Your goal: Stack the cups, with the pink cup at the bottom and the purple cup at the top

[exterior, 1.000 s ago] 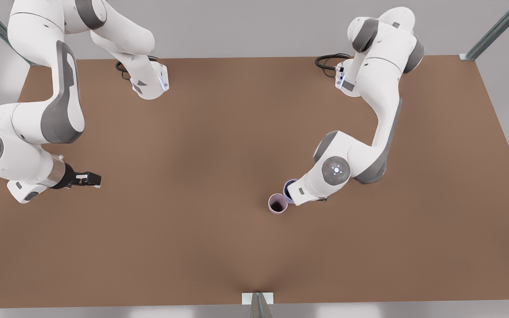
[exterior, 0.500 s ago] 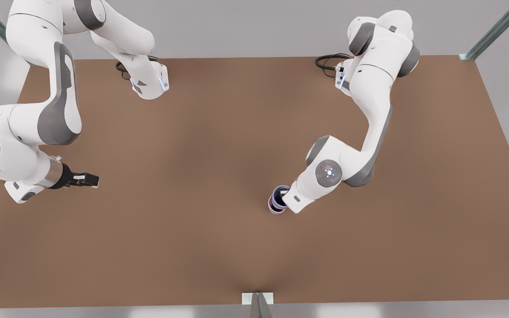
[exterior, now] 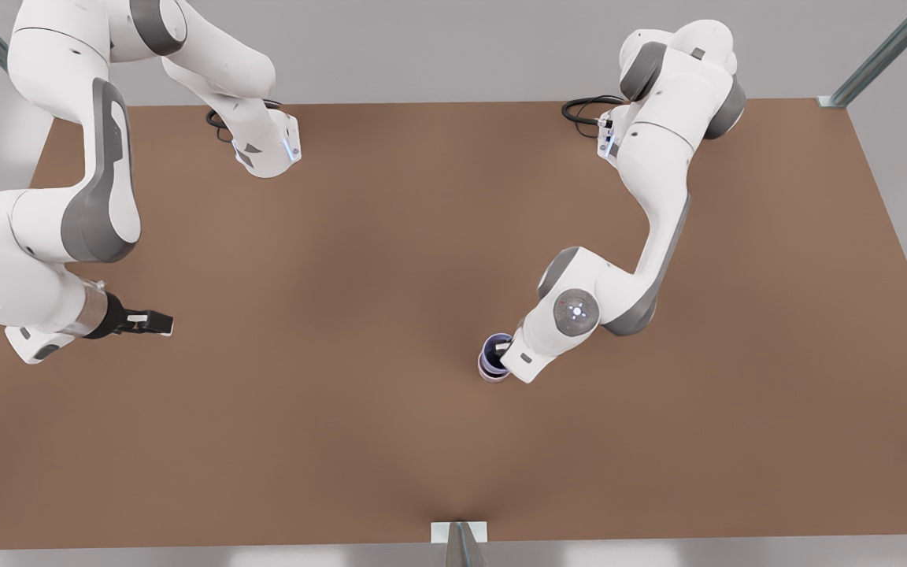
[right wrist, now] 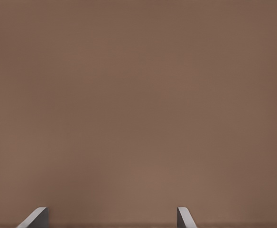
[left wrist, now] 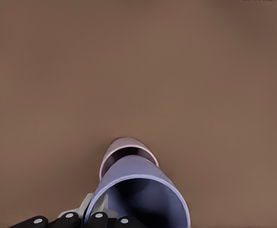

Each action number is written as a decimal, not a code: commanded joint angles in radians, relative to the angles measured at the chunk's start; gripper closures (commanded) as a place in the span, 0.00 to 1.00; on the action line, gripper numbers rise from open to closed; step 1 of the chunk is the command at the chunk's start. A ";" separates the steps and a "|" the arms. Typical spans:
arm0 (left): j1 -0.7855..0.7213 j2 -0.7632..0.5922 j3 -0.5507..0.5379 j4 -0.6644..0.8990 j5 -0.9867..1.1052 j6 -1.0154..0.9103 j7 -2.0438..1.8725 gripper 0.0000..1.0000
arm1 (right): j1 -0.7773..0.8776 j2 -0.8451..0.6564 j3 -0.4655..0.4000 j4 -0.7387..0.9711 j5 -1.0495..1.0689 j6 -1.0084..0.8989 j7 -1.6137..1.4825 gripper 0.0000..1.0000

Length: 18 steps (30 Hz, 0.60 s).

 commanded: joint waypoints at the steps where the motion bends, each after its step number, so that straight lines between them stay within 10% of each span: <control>1: 0.000 0.002 0.000 -0.004 -0.001 0.029 -0.094 0.79 | 0.000 -0.001 0.000 0.000 0.001 -0.017 0.004 0.00; 8: 0.000 0.012 0.001 -0.014 0.009 0.038 -0.091 0.79 | -0.003 0.000 0.000 0.000 0.001 -0.018 0.006 0.00; 14: 0.000 0.006 0.000 -0.014 0.012 0.038 -0.089 0.13 | -0.005 0.000 0.000 0.000 0.002 -0.020 0.006 0.00; 18: 0.000 -0.050 0.004 -0.007 0.009 -0.049 -0.097 0.00 | -0.006 0.008 0.000 0.004 0.002 -0.020 0.004 0.00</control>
